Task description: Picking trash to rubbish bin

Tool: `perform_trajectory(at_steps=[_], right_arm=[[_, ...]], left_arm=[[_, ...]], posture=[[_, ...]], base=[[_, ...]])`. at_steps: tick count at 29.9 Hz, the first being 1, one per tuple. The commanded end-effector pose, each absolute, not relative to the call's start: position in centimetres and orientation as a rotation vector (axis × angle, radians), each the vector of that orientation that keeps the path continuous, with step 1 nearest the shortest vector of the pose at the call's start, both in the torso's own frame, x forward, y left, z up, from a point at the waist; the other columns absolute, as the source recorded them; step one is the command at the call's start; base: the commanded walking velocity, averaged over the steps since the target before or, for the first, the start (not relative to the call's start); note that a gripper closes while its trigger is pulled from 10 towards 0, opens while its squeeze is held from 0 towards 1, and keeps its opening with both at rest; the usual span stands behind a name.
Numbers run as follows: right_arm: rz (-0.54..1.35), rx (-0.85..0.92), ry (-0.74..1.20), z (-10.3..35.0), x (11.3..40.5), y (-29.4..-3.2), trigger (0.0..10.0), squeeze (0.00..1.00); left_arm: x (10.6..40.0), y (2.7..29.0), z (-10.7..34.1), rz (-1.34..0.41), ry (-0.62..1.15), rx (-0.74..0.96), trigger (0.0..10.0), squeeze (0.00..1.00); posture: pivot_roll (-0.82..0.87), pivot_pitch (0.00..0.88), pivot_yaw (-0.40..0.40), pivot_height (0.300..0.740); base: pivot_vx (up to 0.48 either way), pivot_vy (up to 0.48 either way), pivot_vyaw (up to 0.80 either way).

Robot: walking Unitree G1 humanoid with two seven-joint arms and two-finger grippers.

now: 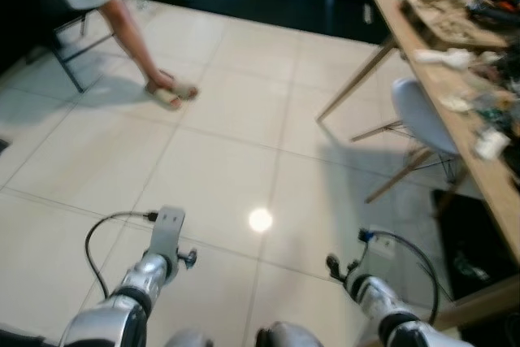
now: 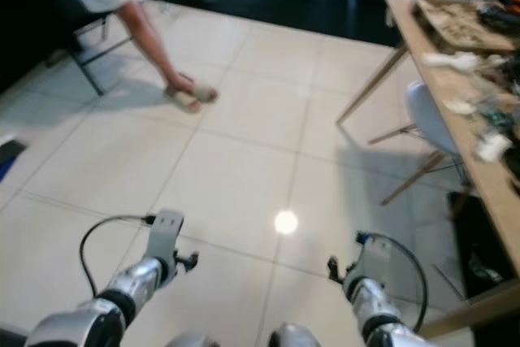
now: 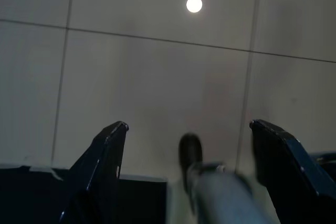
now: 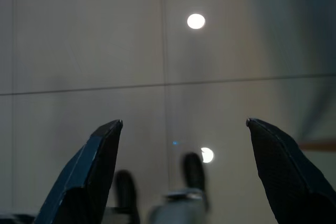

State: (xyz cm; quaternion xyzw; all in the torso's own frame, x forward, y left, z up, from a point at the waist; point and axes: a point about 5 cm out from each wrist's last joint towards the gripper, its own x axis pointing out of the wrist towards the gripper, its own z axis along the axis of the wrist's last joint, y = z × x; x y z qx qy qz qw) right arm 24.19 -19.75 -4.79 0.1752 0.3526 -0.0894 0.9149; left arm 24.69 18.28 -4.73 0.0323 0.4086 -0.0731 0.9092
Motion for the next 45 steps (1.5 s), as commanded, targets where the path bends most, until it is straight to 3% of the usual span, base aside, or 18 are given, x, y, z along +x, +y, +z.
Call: perform_trajectory(at_steps=[1, 6, 20, 45], right_arm=[[-0.205, 0.359, 0.758, -5.4, 23.2, -20.3, 10.0, 0.00], [-0.202, 0.355, 0.761, -5.4, 23.2, -20.3, 10.0, 0.00], [-0.190, 0.333, 0.772, -5.5, 23.0, -20.4, 10.0, 0.00], [-0.203, 0.356, 0.754, -5.3, 23.3, -20.4, 10.0, 0.00]], left_arm=[[24.7, 17.9, -4.8, -0.162, 0.849, 0.065, 10.0, 0.00], [24.3, 17.9, -5.0, -0.167, 0.863, 0.070, 10.0, 0.00], [23.6, 17.9, -5.5, -0.171, 0.886, 0.076, 10.0, 0.00], [23.2, 18.1, -5.8, -0.157, 0.900, 0.075, 10.0, 0.00]], posture=[[0.12, 0.115, -0.052, 0.740], [0.12, 0.113, -0.058, 0.740], [0.12, 0.103, -0.067, 0.740], [0.13, 0.110, -0.059, 0.740]], base=[[0.450, 0.000, 0.00], [0.448, 0.000, 0.00], [0.448, 0.000, -0.78], [0.442, 0.000, 0.00]])
